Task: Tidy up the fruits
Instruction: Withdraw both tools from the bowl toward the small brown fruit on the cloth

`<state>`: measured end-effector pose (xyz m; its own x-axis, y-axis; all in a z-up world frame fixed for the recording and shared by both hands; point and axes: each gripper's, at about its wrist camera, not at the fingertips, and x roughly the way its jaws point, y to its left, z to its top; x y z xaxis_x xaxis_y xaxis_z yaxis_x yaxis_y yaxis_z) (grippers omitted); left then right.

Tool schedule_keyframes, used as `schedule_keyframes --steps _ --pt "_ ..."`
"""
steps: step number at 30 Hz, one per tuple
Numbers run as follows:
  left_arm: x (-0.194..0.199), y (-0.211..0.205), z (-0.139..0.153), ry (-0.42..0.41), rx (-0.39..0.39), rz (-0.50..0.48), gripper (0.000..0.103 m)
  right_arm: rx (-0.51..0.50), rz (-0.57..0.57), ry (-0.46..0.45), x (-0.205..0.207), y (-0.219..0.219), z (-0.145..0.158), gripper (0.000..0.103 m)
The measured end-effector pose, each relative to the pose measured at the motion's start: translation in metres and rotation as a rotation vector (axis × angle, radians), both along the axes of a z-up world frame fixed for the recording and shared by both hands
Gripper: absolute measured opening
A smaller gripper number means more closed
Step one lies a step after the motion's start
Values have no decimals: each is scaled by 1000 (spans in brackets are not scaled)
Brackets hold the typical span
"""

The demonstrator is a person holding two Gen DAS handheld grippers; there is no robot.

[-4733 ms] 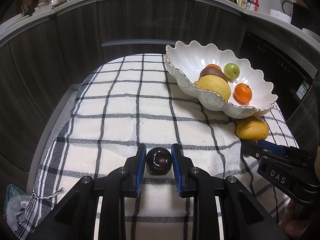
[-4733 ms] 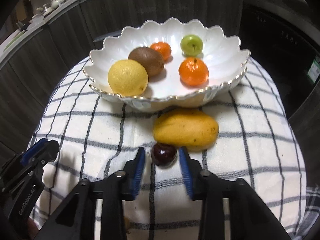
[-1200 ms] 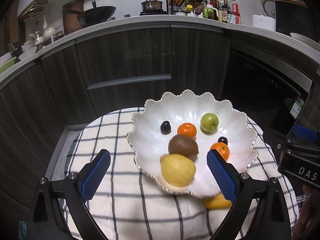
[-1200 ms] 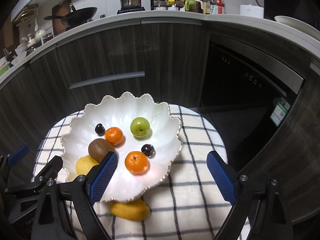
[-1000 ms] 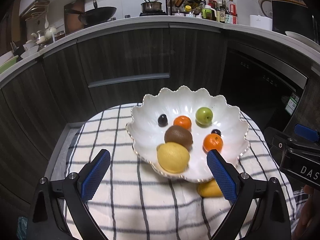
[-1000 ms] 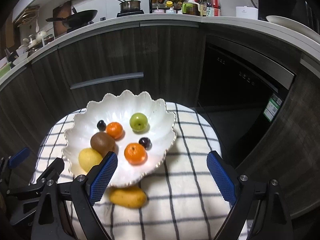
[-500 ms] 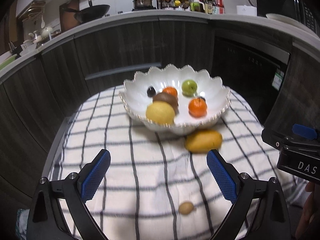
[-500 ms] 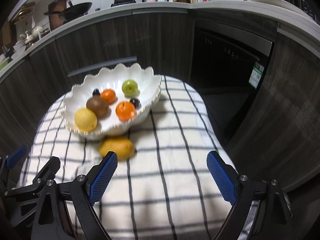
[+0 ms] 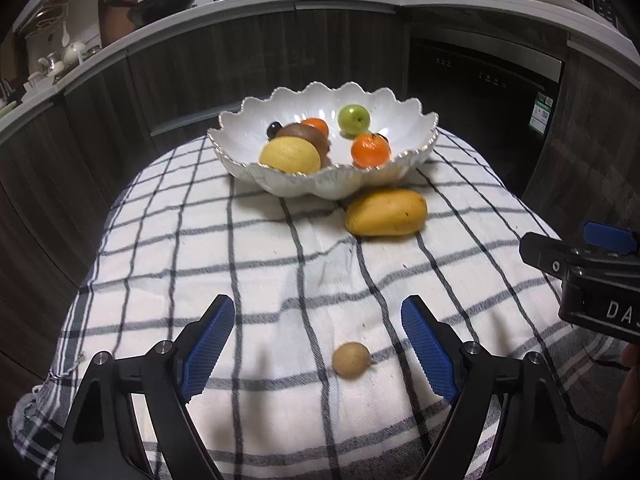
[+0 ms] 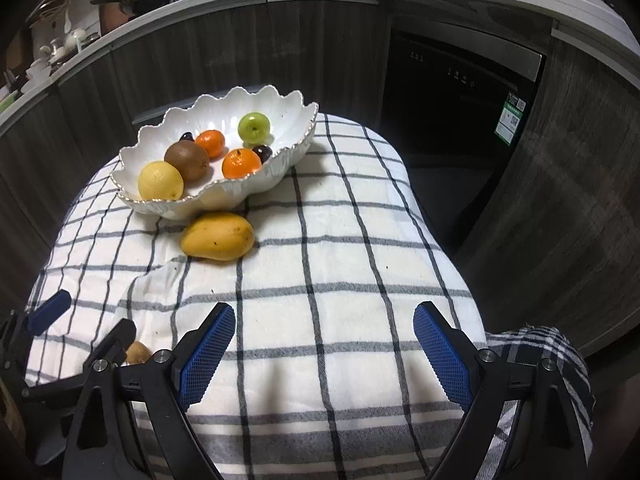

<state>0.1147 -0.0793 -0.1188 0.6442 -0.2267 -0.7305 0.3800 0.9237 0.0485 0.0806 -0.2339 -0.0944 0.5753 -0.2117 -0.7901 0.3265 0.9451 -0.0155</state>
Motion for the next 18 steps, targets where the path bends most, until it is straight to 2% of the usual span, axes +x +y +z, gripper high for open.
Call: schedule_keyframes --steps 7,11,16,18 --pt "-3 0 -12 29 2 -3 78 8 -9 25 -5 -1 -14 92" --pt "-1 1 -20 65 -5 -6 67 19 -12 35 -4 -2 -19 92" --pt "-1 -1 -26 78 -11 -14 62 21 -13 39 -3 -3 -22 92" --pt "-1 -3 -27 83 -10 -21 56 27 -18 43 -2 -4 -24 92"
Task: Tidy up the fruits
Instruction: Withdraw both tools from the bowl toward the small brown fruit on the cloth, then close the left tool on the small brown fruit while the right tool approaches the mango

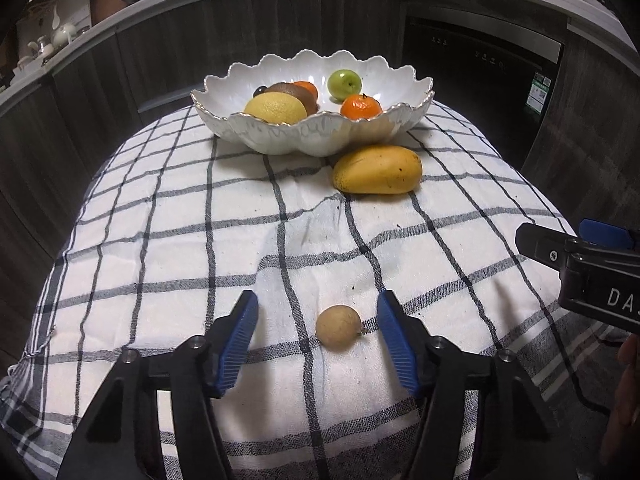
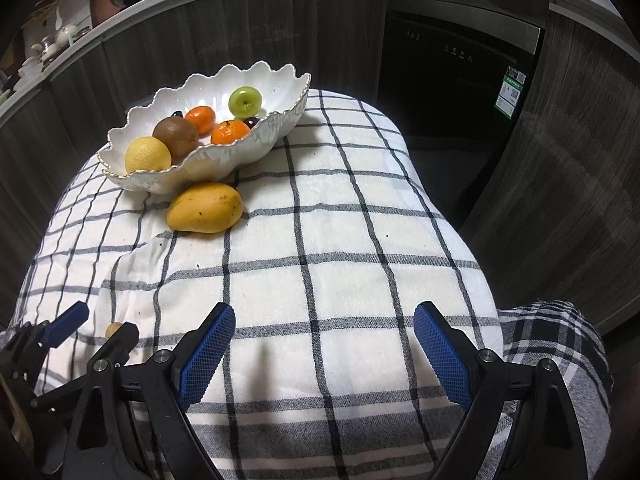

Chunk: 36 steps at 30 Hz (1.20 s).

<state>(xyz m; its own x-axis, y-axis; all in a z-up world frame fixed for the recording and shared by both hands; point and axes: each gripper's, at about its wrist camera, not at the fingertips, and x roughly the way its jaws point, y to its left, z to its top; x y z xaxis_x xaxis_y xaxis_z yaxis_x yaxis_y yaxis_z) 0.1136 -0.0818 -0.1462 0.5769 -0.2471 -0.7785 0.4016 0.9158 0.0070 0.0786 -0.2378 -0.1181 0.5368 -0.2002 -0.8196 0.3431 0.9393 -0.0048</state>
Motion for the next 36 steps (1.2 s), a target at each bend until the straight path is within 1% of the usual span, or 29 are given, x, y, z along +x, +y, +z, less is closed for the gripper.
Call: schedule_keyframes --steps 2,7,12,14,16,22,30,36 --pt "1 -2 -2 8 -1 -10 48 5 -2 1 0 -1 -1 92" --pt "1 -5 -7 24 2 -21 45 10 -2 3 0 -2 -2 92" --pt "-1 -7 -8 30 -2 -34 37 22 -7 0 0 -3 -1 92" --pt "-2 -8 -8 33 -6 -42 30 27 -8 0 1 -4 -2 92" --pt "-3 -8 -8 35 -8 -48 27 32 -11 1 1 -5 -2 92" --pt "-5 -5 -5 42 -20 -46 27 33 -10 -1 0 -4 -1 92" --pt "-5 2 11 1 -41 -24 27 35 -13 -9 0 -6 0 92" --pt "-4 7 19 -10 -60 -14 27 35 -13 -10 0 -5 1 92"
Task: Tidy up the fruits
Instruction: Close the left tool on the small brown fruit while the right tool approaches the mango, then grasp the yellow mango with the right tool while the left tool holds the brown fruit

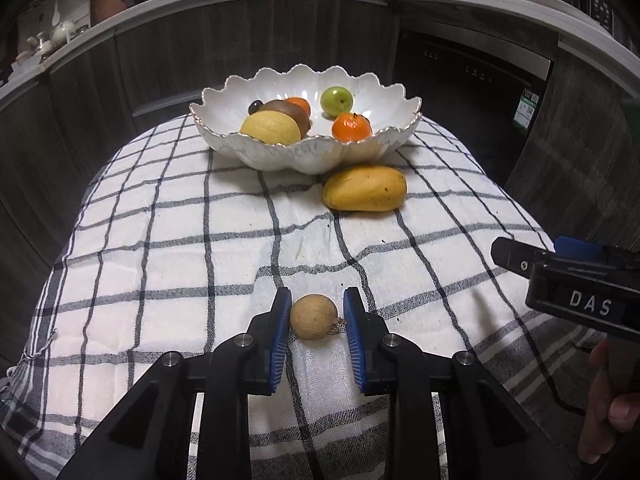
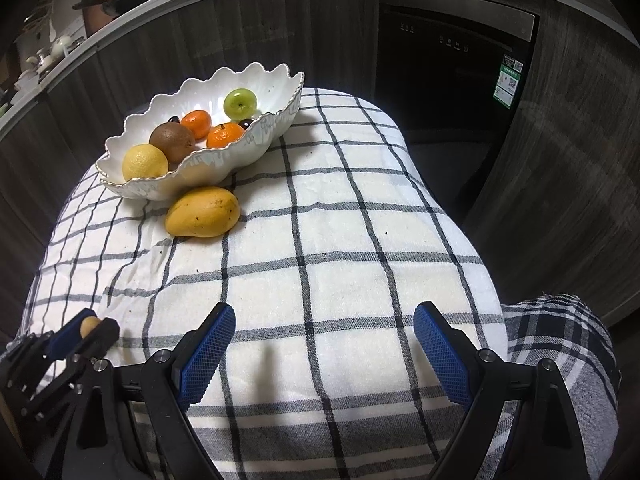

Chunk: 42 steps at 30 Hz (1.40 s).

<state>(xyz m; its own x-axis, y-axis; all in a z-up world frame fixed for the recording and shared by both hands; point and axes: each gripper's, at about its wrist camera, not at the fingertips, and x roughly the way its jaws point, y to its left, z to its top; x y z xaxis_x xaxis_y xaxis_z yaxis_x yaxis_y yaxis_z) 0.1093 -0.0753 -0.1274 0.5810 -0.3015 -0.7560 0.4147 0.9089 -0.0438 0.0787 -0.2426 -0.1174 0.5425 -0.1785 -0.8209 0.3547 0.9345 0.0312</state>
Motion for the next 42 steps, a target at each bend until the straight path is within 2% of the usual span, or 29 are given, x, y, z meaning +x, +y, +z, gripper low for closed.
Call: schedule_keyframes --steps 15,23,30,42 --pt "2 11 12 -30 -9 36 27 2 35 -23 10 8 8 92" --pt "22 34 18 -59 21 124 27 -9 110 -47 45 30 15 92" --pt "43 61 19 -70 36 209 27 -13 130 -48 80 51 14 92" --pt "79 95 15 -61 29 308 27 -66 101 28 127 75 -9 92"
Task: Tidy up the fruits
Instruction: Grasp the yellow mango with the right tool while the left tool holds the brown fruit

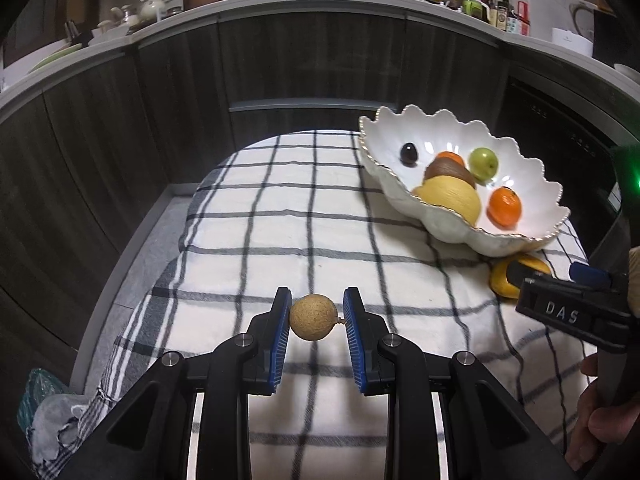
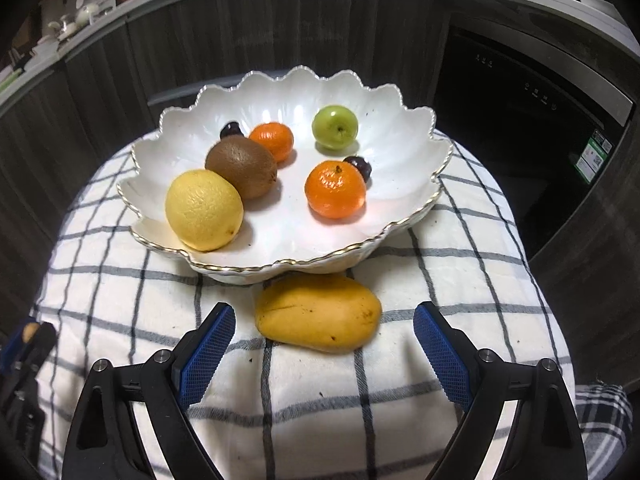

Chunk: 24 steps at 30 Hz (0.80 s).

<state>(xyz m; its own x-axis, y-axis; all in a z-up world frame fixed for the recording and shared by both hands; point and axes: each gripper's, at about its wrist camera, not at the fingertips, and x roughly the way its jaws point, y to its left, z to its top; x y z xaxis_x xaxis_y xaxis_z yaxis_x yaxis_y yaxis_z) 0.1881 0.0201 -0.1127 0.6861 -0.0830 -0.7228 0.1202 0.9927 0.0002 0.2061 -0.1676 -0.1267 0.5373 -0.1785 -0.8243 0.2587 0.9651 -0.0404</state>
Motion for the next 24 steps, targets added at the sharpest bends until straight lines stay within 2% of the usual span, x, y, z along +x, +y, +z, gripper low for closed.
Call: schedule_keyframes --steps 7,14,17,24 --pt "8 -1 -8 27 -14 2 27 -24 -8 46 13 -1 -16 92" --pt "12 -3 -15 53 -16 1 27 -5 0 68 23 -2 -29 90" --pt "13 -4 -18 61 -16 0 27 3 5 61 23 -2 -33 83" --pt "12 -8 -19 64 -12 -11 27 16 16 33 14 -4 -31 81"
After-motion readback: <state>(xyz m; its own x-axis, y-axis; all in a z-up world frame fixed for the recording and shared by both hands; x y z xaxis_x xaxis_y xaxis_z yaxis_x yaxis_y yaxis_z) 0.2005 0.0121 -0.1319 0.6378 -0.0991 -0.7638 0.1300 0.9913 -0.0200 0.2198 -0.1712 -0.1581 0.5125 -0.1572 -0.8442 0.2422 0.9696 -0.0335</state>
